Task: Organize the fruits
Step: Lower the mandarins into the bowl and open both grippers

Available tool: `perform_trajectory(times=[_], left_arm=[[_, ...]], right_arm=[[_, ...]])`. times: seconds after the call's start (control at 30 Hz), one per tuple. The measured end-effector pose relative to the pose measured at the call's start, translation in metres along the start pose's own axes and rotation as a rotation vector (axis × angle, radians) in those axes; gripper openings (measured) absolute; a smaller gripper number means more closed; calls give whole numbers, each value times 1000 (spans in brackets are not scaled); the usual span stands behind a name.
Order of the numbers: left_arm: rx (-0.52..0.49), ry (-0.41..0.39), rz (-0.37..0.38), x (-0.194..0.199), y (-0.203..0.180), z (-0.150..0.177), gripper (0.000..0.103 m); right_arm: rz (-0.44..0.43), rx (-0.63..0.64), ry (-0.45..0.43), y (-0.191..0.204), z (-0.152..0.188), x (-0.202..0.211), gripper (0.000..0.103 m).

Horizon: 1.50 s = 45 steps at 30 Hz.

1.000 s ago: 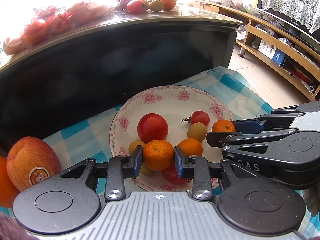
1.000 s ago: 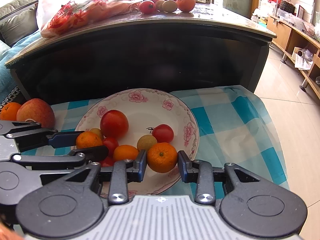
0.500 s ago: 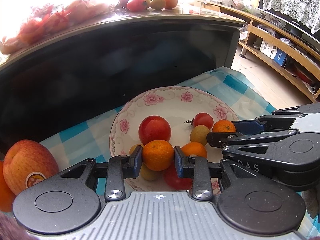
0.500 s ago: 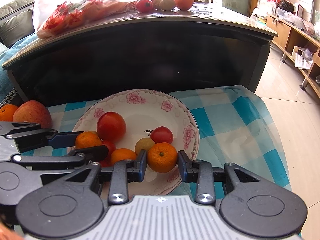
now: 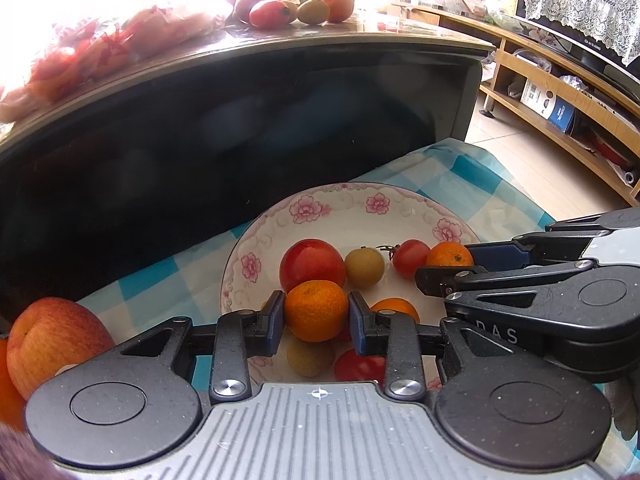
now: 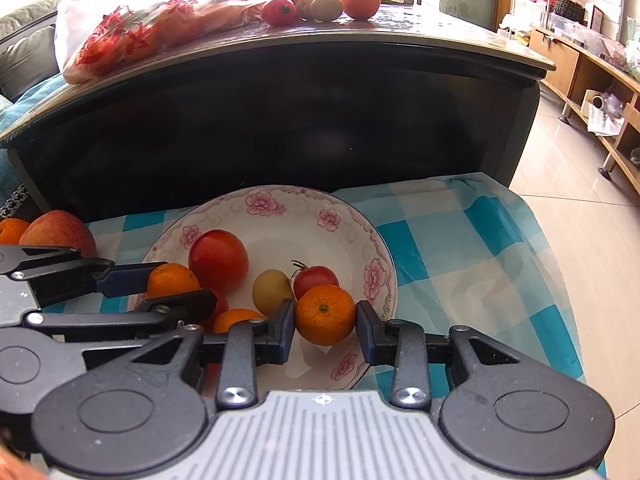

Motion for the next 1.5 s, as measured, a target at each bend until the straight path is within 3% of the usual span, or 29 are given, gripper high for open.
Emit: perform_trajectory(times=[0.57,1.5], left_arm=[[1,12,-3,2,0,1,41],[3,3,-19,13,1,5,53]], right_arm=[[4,4,4,3,2,5,38],[12,-6,-4,4,7,20,37]])
Point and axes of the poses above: each gripper's, at about its wrist camera, not at the fingertips, and x roughly against the way its jaws point, y to its left, z to its underside, the point moved 1 cm from there along -x, roughly the way its jaws point, and after that the axes turned 11 degrees about x, right-handed, at the moved point
